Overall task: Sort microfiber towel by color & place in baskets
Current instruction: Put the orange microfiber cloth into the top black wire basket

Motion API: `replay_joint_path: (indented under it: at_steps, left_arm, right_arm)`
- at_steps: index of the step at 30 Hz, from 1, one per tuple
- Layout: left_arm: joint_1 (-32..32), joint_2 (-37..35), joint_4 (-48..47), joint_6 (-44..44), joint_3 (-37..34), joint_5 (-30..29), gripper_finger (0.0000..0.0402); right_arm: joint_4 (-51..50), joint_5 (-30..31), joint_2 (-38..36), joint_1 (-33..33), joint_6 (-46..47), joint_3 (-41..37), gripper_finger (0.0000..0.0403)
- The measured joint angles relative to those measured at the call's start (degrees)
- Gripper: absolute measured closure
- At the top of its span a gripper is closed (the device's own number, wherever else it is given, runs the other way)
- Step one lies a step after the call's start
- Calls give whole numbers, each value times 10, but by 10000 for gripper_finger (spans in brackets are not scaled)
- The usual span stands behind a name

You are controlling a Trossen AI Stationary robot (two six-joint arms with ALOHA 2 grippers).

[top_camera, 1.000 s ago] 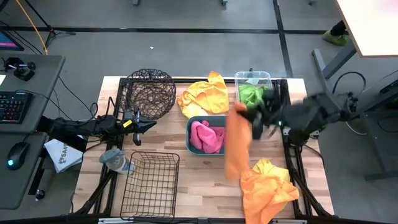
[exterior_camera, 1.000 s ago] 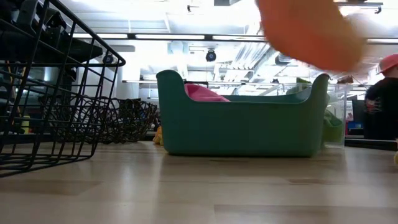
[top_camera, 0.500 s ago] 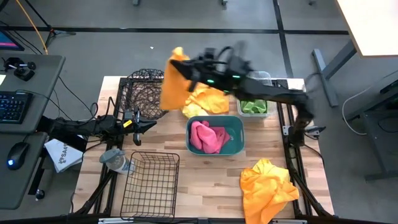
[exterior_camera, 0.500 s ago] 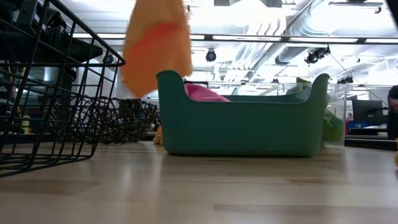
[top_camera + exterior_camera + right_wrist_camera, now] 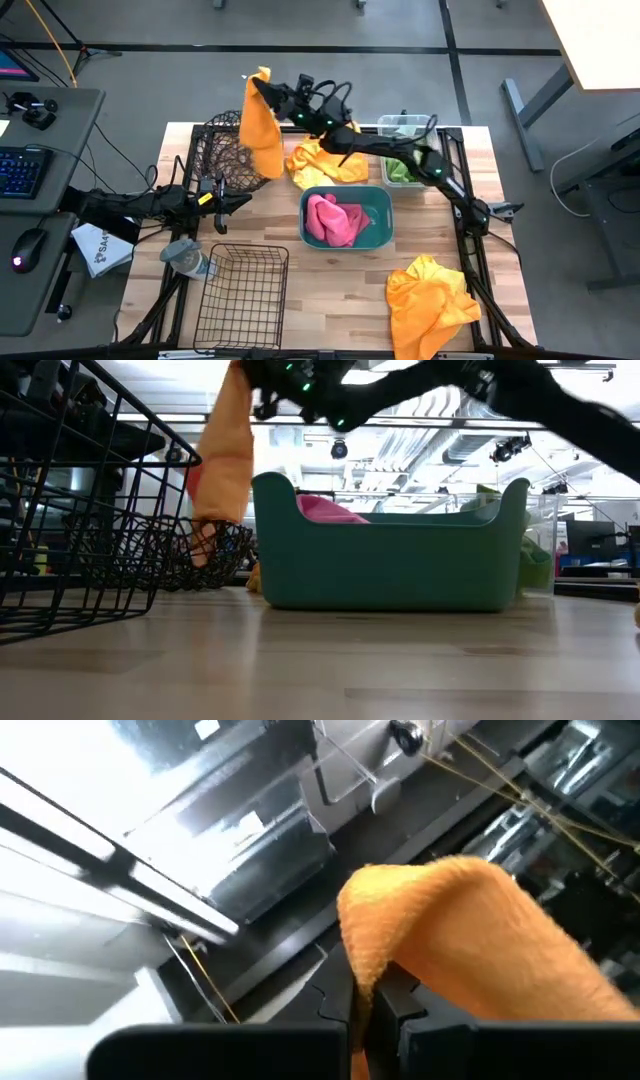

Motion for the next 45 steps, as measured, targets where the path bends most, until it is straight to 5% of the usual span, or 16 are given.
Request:
replay_joint_path:
  at_steps: [4, 14, 21, 35, 41, 45]
  left_arm:
    - [0, 0, 0, 0, 0, 0, 402]
    - [0, 2, 0, 0, 0, 0, 402]
    - [0, 2, 0, 0, 0, 0, 402]
    - [0, 2, 0, 0, 0, 1, 401]
    - [0, 2, 0, 0, 0, 0, 402]
    - [0, 2, 0, 0, 0, 0, 401]
  right_arm:
    - [-92, -77, 75, 4, 12, 92, 403]
    - [-221, -176, 77, 33, 33, 40, 403]
    - [-445, -161, 77, 35, -61, 83, 391]
    - [-738, -55, 0, 10, -354, 91, 124]
    - [-849, -12, -50, -12, -356, 91, 93]
    - [-881, -120, -47, -32, -323, 91, 92]
